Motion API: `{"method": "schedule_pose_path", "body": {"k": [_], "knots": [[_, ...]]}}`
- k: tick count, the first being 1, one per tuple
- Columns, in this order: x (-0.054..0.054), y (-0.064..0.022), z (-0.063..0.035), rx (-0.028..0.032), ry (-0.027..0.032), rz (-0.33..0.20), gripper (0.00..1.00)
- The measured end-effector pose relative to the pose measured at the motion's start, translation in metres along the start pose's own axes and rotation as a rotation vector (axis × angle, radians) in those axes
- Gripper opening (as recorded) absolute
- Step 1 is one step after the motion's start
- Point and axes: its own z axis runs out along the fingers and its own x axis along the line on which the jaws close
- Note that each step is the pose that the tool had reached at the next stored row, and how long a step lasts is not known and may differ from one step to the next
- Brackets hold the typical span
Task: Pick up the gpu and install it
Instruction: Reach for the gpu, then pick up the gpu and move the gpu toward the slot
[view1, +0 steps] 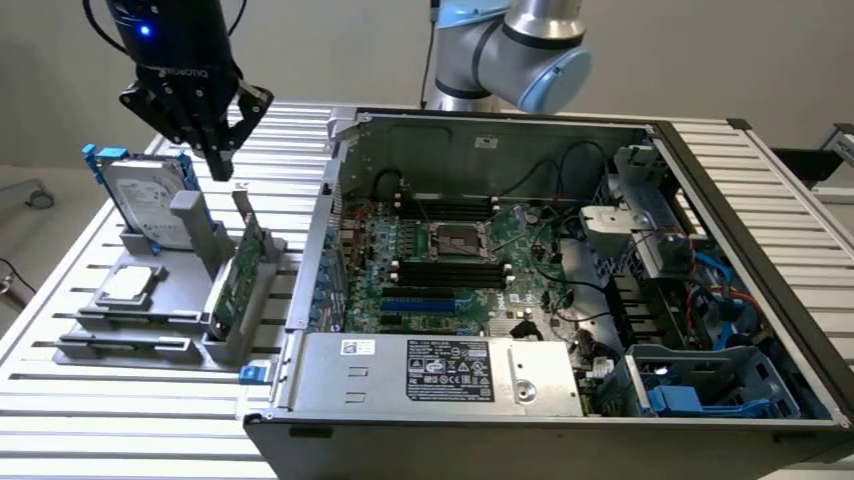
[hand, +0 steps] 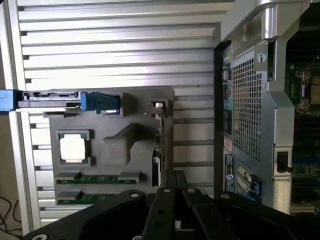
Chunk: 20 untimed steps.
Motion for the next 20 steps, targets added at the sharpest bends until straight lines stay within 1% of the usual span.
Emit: {"method": "schedule_pose_path", "body": {"k": [5,8,20], "knots": [[0.0041,-0.0088,0.0052,0.0003,0.0059,0.0,0.11],[0.0089,-0.0115,0.0077,0.0015,0.0112,0.0,0.11],[0.0093,-0.0115,0.0082,0.0016,0.0114,-0.001,0.11]]}}
